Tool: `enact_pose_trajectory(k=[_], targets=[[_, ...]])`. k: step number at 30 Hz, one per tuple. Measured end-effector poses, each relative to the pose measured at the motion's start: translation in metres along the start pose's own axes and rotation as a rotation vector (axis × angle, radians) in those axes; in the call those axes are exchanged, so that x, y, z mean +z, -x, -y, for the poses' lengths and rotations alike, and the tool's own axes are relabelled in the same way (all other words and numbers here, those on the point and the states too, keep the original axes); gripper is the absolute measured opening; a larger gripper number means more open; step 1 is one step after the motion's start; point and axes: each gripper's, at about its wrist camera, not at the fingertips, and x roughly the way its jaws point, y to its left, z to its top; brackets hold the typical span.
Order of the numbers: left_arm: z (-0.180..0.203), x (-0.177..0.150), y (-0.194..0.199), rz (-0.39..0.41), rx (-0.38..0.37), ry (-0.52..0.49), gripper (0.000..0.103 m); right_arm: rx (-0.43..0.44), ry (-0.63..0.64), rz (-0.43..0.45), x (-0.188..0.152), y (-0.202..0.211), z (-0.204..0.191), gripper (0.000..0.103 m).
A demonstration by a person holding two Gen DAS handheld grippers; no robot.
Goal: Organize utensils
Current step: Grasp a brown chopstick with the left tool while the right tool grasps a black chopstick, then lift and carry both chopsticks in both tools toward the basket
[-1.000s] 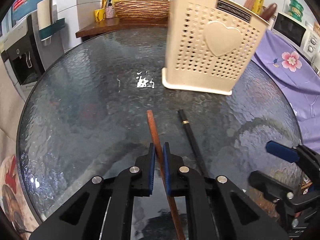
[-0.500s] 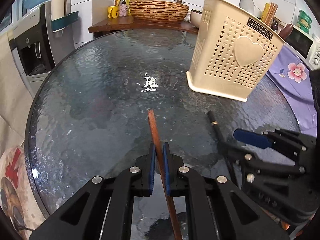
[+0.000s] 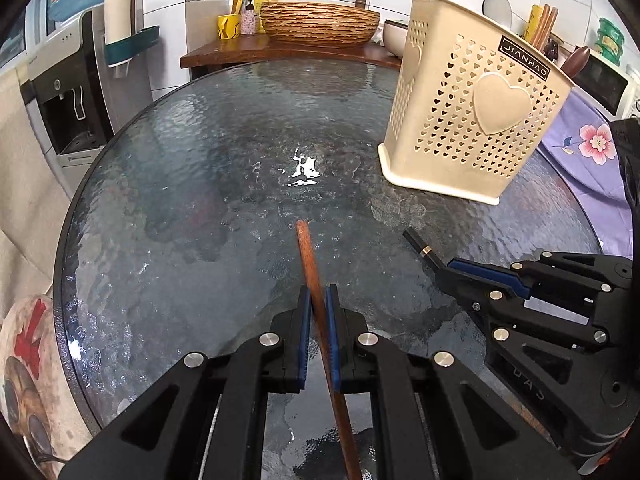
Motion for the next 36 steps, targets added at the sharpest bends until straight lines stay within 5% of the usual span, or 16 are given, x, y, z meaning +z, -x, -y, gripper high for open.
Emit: enact_pose_trajectory(k=[17,36], targets=[[0.018,0.005,0.014,0.048,-0.077,0.019,0.007,0.135,-0.116,0.137,-0.015,0.042,0.046,0.008],[0.066,0.024,0.102,0.212,-0.240,-0.065,0.007,0.304,-0.166,0.338,-0.032,0.150,0.093,0.008]])
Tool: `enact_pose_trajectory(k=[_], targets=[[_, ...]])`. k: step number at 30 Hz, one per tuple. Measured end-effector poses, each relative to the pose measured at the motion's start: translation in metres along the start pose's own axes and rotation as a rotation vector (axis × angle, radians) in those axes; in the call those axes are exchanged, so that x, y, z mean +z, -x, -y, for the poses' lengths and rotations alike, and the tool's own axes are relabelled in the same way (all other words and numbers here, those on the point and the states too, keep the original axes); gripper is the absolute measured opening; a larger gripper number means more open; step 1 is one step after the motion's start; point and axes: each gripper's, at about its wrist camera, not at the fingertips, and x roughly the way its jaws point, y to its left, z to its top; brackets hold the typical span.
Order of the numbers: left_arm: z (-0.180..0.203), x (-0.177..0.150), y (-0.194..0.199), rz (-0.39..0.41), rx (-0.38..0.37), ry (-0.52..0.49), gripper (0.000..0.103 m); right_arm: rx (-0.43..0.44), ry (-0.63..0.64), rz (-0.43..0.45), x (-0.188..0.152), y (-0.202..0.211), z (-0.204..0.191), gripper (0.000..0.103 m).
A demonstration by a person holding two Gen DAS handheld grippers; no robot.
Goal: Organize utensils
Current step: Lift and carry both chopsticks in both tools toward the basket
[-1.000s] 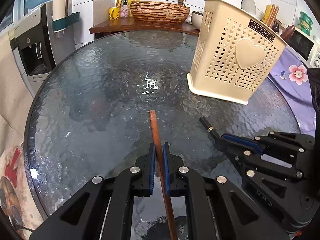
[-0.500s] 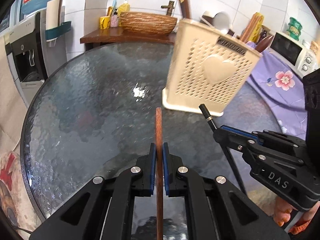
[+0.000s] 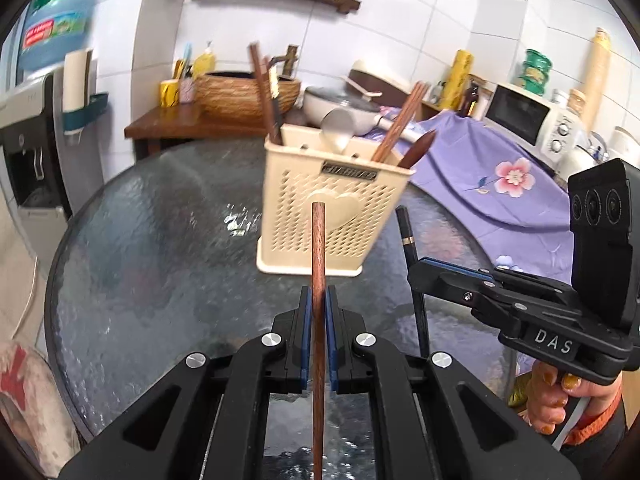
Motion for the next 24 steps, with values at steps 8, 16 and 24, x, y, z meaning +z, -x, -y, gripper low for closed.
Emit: enact_pose_trajectory(k=[8,16,24], targets=[[0.011,0.015,0.024,0.043,-0.049,-0.021,0.006,0.009,0.055,0.074,0.014,0.039,-0.010,0.008],[0.023,0.031,0.038,0.075,-0.045,-0.061,0.006,0.008,0.105,0.106,0.022,0.060,-0.026,0.008],[0.033,0.065,0.055,0.149,-0.029,-0.094,0.000,-0.006,0.157,0.150,0.050,0.077,-0.038,0.008]])
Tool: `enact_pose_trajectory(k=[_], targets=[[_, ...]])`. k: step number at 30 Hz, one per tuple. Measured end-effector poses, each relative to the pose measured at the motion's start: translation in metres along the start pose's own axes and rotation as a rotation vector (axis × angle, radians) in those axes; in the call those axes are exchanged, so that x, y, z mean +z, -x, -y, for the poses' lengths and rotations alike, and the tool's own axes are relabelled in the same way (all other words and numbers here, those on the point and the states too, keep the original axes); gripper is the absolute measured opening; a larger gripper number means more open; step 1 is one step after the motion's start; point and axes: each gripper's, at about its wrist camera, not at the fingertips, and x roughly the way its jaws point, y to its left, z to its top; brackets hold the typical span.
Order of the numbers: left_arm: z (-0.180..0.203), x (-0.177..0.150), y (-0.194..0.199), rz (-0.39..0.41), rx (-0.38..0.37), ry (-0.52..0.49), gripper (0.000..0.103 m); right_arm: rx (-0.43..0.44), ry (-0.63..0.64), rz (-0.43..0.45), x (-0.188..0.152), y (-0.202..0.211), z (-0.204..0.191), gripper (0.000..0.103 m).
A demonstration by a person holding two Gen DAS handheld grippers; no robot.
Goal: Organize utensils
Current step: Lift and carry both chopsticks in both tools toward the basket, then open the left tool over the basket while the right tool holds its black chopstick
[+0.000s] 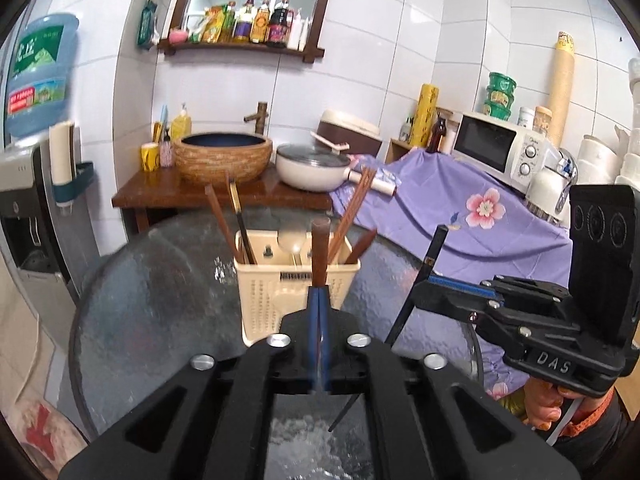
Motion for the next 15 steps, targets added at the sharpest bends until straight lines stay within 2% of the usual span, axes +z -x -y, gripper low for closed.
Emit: enact_pose_trajectory(k=[6,9,11,14,15], targets=[[0.003,0.024,0.003,0.032,0.029,-0.030,0.000,-0.032,0.025,0.018,0.026,0.000,0.002,0.008],[-0.002,0.018,-0.004,0.033,0.050,-0.020,0.000,-0.068,0.033,0.014,0.024,-0.006,0.006,0.008],[-0.012,0.004,-0.018,0.000,0.085,-0.008,0.000,-0.073,0.005,-0.002,0.016,-0.013,0.013,0.008],[-0.038,-0.024,-0.040,-0.087,0.092,0.063,0.000,-0.070,-0.032,-0.034,0.002,-0.022,0.023,0.008],[-0.047,-0.037,-0.046,-0.116,0.123,0.080,0.000,-0.073,-0.037,-0.037,-0.002,-0.024,0.026,0.008]])
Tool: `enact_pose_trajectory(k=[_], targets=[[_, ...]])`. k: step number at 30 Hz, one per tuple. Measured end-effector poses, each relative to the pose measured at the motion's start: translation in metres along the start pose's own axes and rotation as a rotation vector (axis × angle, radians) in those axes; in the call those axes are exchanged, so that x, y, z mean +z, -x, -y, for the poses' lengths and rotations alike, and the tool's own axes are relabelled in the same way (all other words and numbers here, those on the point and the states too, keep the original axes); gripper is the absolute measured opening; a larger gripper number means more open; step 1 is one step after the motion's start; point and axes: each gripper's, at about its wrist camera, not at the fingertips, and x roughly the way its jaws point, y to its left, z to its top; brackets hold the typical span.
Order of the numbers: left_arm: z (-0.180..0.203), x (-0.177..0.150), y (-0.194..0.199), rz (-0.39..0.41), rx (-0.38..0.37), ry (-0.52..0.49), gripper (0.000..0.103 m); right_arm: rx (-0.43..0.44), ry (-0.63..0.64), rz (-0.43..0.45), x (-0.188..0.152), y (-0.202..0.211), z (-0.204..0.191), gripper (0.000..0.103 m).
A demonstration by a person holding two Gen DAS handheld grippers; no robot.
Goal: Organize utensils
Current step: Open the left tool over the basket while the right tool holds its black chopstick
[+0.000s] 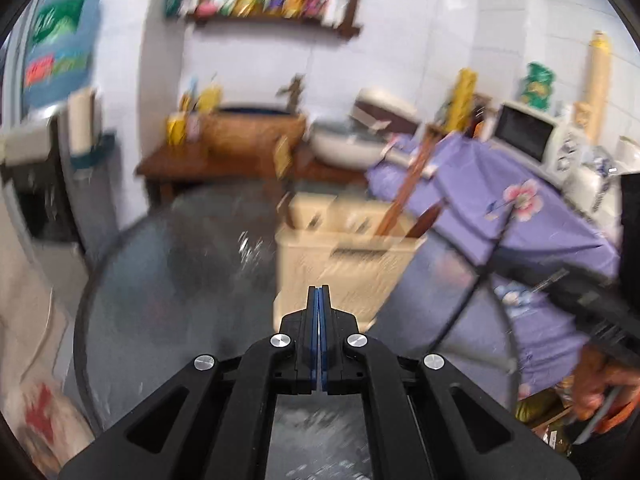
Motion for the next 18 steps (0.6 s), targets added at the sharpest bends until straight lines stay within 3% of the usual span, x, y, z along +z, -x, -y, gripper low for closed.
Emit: enact_pose_trajectory(k=[3,5,6,10,14,18], targets=[[-0.017,-0.029,-0.010,-0.053,0.029,0.028,0.005,0.008,-0.020,-0.006,-0.007,-0.003,0.005,0.008],[-0.026,-0.044,-0.013,-0.079,0.034,0.051,0.026,0.003,-0.012,-0.004,-0.010,-0.003,0.005,0.008],[-0.033,-0.051,-0.015,-0.090,0.042,0.067,0.030,0.002,-0.009,-0.004,-0.012,-0.003,0.004,0.008],[-0.070,-0.071,-0.023,-0.133,0.135,0.157,0.032,-0.007,0.018,0.005,-0.014,-0.002,-0.003,0.008],[-0.097,-0.080,-0.035,-0.164,0.258,0.159,0.045,-0.006,0.032,0.017,-0.015,0.002,-0.007,0.008],[-0.112,-0.084,-0.053,-0.225,0.212,0.223,0.046,-0.006,0.030,0.014,-0.016,0.001,-0.007,0.008]])
